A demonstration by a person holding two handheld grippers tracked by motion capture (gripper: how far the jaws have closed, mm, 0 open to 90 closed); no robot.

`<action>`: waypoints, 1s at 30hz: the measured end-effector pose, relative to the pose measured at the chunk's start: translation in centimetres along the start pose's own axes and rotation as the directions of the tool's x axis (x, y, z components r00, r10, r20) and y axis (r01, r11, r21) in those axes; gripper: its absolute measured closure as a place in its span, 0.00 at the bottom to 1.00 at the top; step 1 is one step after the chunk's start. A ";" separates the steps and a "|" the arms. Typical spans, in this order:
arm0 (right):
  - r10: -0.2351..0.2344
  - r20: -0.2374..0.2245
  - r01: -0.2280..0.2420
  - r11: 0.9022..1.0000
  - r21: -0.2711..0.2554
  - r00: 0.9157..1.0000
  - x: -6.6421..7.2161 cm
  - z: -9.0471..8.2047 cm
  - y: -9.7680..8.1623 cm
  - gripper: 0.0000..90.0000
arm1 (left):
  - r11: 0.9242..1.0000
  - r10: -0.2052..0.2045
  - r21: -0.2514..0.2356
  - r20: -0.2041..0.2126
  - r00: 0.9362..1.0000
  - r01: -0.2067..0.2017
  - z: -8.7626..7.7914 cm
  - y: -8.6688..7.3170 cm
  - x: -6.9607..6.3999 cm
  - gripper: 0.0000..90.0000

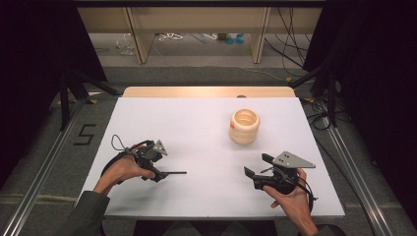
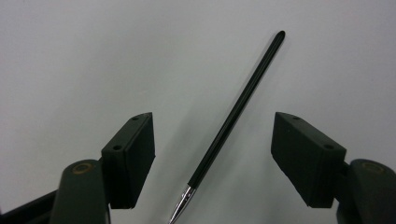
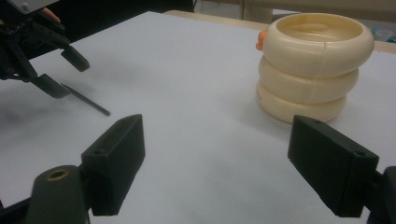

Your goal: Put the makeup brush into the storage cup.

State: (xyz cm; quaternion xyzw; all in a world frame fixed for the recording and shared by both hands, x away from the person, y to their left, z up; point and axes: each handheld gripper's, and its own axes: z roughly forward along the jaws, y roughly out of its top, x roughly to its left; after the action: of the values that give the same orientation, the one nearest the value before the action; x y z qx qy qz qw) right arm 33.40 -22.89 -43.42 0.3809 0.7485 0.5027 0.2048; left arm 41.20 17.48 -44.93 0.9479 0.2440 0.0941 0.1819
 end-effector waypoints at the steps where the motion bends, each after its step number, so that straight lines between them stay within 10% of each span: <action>1: -0.004 0.002 0.004 1.000 0.007 1.000 0.0 0.0 0.0 0.22 | 1.000 -0.006 0.002 -0.001 1.000 0.006 0.0 0.0 -0.1 0.35; 30: 0.019 -0.018 -0.019 0.999 0.039 1.000 0.2 -0.1 0.0 0.23 | 0.996 0.022 0.085 0.027 0.999 -0.024 1.1 0.1 -0.2 0.63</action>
State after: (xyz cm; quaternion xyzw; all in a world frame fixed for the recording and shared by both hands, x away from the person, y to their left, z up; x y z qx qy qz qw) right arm 33.18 -22.77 -43.40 0.3872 0.7563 0.4936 0.1858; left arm 41.36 16.92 -45.94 0.9586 0.2346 0.0735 0.1435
